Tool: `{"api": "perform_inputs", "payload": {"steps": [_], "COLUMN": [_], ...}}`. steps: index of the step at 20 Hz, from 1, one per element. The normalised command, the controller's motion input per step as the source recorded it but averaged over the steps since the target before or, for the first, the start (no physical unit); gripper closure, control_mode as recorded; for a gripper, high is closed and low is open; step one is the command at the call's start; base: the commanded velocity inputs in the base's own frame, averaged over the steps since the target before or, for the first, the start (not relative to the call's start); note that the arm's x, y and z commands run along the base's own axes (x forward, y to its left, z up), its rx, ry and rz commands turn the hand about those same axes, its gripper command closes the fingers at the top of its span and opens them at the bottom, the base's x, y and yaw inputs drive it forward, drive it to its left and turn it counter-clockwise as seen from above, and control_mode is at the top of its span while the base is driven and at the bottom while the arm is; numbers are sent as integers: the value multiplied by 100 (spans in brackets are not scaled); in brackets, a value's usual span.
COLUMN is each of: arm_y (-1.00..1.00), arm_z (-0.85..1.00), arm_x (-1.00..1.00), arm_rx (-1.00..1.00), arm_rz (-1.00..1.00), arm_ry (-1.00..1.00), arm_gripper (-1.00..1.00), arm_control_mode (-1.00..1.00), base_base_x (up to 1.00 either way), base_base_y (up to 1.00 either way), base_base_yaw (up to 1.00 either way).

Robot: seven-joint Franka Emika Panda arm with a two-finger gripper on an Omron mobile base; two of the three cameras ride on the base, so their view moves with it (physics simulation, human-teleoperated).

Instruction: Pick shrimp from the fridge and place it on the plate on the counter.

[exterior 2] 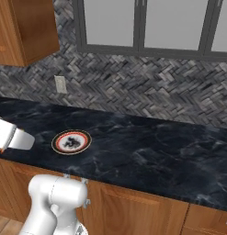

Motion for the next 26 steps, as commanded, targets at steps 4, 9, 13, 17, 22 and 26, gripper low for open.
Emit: {"api": "perform_inputs", "payload": {"steps": [4, 9, 13, 17, 22, 26], "arm_y": [0, 0, 0, 0, -10, -1], "arm_z": [0, 0, 1, 12, 7, -35], "arm_x": [0, 0, 34, 78, 53, 33], "arm_rx": [0, 0, 0, 0, 0, 0], "arm_rz": [0, 0, 1, 10, 13, 18], "arm_ry": [0, 0, 7, 28, 17, -1], "arm_gripper": [100, 100, 100, 100, 100, 100], "arm_control_mode": [100, 100, -100, -100, -100, -100], "base_base_x": [0, 0, 10, 0, 0, 0], "base_base_y": [0, 0, 0, 0, 0, 0], "base_base_yaw": [0, 0, 0, 0, 0, 0]}}
